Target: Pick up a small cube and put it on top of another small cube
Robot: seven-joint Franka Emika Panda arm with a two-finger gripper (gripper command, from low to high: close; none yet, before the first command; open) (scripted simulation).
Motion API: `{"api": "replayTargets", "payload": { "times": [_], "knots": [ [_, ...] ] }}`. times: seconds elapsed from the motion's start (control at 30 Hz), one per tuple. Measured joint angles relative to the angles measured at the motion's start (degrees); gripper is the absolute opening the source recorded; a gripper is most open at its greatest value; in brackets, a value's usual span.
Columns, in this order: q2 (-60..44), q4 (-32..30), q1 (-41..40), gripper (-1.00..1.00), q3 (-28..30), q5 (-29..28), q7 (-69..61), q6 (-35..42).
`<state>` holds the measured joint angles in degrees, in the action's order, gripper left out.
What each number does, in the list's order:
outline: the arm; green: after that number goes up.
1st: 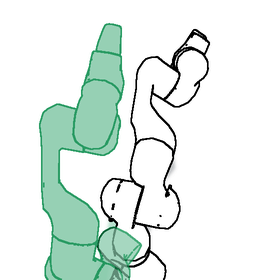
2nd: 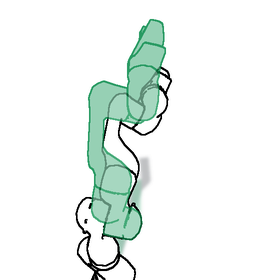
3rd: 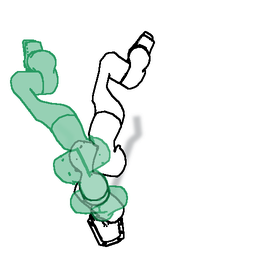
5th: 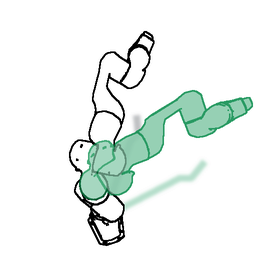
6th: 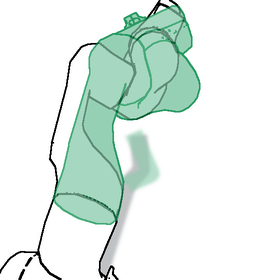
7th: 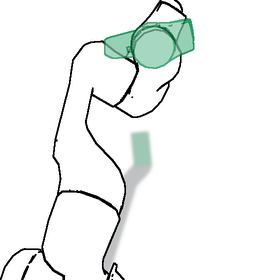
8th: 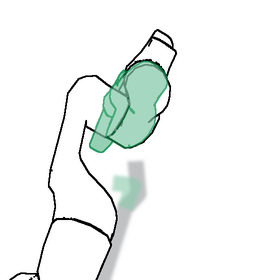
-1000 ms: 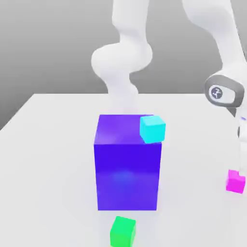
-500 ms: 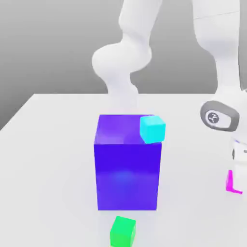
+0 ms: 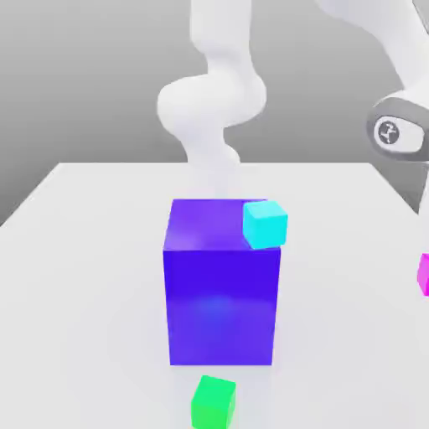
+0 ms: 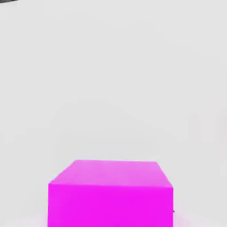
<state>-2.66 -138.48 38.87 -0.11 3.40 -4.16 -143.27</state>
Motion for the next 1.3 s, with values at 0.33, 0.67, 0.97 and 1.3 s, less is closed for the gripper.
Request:
{"api": "replayTargets", "payload": {
  "times": [0.33,0.67,0.97,1.3],
  "knots": [
    [6.86,2.0,-9.85,-1.0,4.81,-1.02,-31.95,8.22],
    [6.21,0.17,-18.29,-1.0,11.04,-2.78,-62.62,6.77],
    [-1.91,-2.28,-25.39,-1.0,14.25,-3.26,-88.38,-1.95],
    [-12.93,-3.69,-27.76,1.0,10.26,3.7,-98.64,-14.08]
  ]
}}
